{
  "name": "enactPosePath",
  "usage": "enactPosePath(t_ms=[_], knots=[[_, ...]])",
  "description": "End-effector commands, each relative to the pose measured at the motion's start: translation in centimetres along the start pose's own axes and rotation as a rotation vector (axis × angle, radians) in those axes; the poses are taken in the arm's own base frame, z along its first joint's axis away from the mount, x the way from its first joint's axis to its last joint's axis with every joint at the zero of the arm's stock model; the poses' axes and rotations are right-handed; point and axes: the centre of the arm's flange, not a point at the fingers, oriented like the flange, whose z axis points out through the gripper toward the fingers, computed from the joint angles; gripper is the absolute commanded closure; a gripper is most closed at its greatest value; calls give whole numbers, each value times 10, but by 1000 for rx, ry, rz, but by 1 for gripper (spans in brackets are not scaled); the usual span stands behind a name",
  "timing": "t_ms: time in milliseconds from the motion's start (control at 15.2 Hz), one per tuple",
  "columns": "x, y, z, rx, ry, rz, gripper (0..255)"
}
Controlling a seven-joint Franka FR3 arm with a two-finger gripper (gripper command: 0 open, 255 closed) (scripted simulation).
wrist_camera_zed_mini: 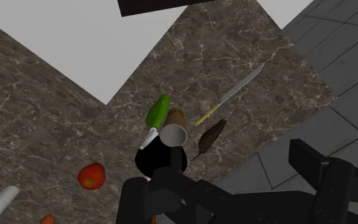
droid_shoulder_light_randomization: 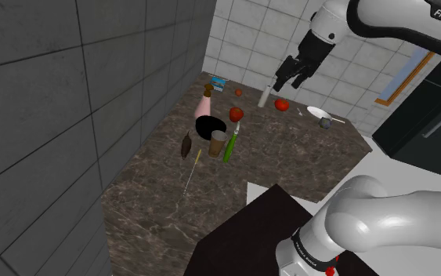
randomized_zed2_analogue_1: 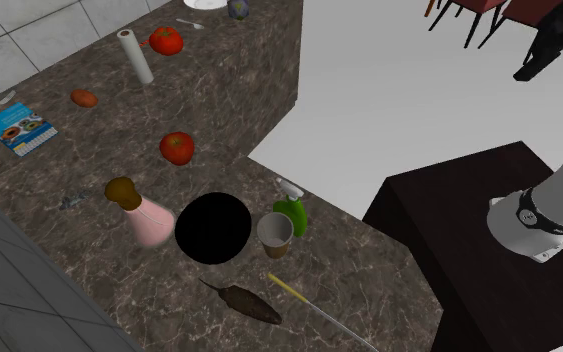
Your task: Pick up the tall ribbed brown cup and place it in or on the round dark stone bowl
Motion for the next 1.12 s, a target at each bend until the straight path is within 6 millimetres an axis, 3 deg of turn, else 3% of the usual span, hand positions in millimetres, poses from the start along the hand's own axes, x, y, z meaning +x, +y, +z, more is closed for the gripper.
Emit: enactPosePath(t_ms=[0,1056], knots=[[0,0,0,0,0,0,0],[92,4,193,-26,-49,6,0]])
